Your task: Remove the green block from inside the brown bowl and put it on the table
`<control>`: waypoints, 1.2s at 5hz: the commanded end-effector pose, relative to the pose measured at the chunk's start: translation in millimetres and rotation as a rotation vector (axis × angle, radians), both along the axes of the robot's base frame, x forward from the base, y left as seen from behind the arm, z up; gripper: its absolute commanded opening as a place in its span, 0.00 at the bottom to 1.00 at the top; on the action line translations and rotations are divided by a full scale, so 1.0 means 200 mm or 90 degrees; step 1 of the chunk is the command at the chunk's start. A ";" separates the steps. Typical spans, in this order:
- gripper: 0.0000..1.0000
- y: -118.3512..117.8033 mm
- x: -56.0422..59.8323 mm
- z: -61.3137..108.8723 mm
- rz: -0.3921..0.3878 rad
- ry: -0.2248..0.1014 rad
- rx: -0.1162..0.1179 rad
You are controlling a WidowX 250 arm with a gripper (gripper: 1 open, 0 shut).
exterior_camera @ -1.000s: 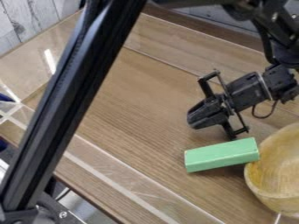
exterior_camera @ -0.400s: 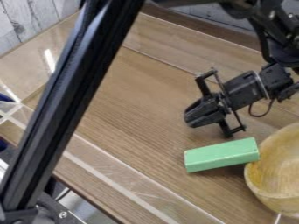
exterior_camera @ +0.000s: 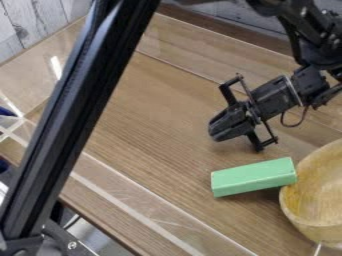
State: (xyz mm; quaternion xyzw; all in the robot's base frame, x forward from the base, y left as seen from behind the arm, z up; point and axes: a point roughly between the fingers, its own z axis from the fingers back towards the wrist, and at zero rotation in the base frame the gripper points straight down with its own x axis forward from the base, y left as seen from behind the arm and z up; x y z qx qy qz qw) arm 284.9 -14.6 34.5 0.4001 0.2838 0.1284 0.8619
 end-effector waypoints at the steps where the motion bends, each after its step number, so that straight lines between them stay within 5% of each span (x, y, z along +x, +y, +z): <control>1: 0.00 0.01 0.04 0.10 -0.008 -0.041 0.015; 2: 0.00 0.02 0.03 0.10 -0.020 -0.029 0.039; 4: 0.00 0.02 0.00 0.08 -0.013 -0.011 0.031; 6: 0.00 -0.03 -0.03 0.06 -0.035 -0.044 0.068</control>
